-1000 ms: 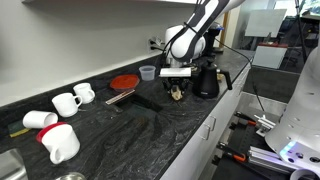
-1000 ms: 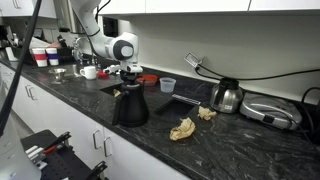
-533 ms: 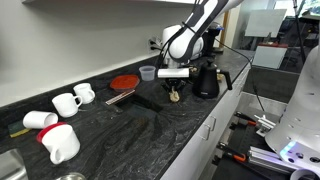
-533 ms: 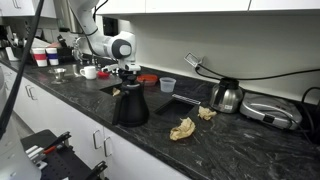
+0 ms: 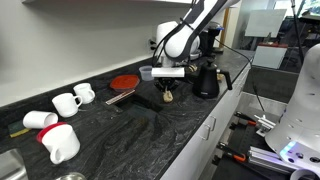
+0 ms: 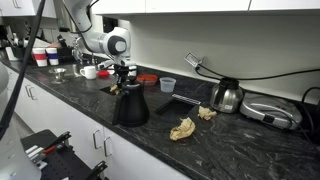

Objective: Place the brown paper on the left inside the left trash chute

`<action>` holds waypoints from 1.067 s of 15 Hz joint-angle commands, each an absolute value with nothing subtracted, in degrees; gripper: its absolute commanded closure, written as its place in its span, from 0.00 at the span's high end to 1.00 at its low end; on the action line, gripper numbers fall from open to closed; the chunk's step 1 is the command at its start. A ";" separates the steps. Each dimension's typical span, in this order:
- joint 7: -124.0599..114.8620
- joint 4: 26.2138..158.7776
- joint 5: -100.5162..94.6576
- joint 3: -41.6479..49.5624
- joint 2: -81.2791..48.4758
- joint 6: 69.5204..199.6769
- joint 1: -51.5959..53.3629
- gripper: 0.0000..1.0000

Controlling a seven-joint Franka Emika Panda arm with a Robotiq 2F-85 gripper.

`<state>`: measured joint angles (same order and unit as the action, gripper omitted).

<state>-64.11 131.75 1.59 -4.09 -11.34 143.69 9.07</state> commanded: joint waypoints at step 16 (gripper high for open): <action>-55.31 127.29 -8.19 -9.34 -11.19 156.95 15.87 0.00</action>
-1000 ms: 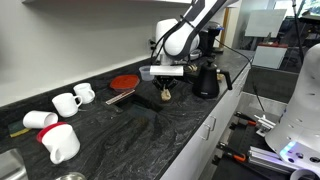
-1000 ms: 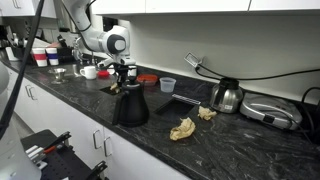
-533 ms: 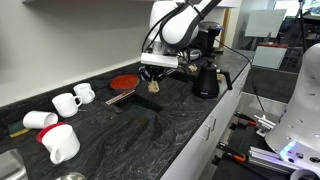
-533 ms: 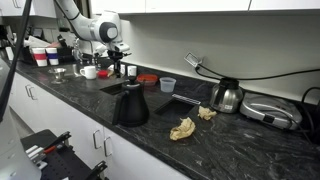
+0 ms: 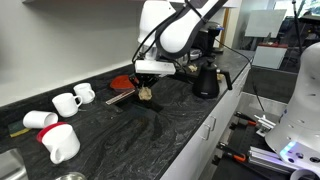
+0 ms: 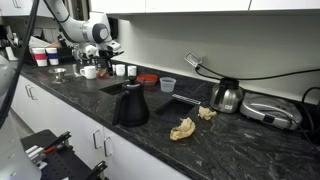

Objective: Place the brown paper on the left inside the left trash chute

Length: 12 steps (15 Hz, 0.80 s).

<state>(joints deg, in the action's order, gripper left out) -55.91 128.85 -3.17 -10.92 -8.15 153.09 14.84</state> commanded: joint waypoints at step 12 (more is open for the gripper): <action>-54.58 119.27 -13.36 -0.39 -25.05 162.32 22.95 0.34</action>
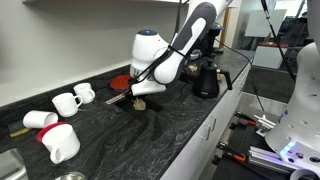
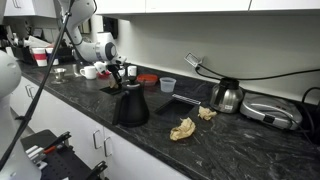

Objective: Place the brown paper on the left inside the left trash chute

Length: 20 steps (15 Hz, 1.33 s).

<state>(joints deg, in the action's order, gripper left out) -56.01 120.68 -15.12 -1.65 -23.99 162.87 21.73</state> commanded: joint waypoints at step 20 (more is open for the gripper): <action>-52.87 132.38 -0.23 -6.15 -3.05 153.55 16.74 1.00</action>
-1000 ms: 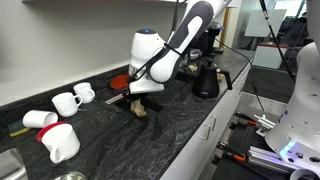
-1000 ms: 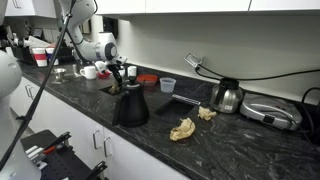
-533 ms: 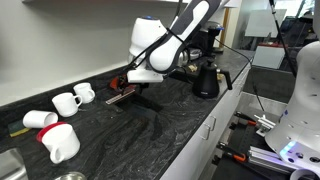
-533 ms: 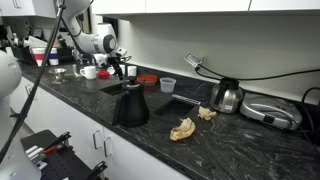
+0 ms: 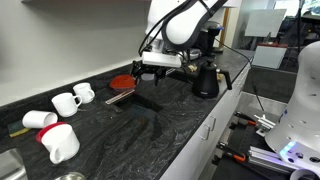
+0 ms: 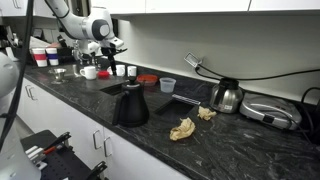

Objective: Place the brown paper on the left inside the left trash chute

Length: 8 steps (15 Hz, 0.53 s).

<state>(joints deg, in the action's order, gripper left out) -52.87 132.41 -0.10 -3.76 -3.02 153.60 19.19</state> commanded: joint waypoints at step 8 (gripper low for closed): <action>-52.91 131.41 -0.33 -6.23 -4.87 154.01 16.68 1.00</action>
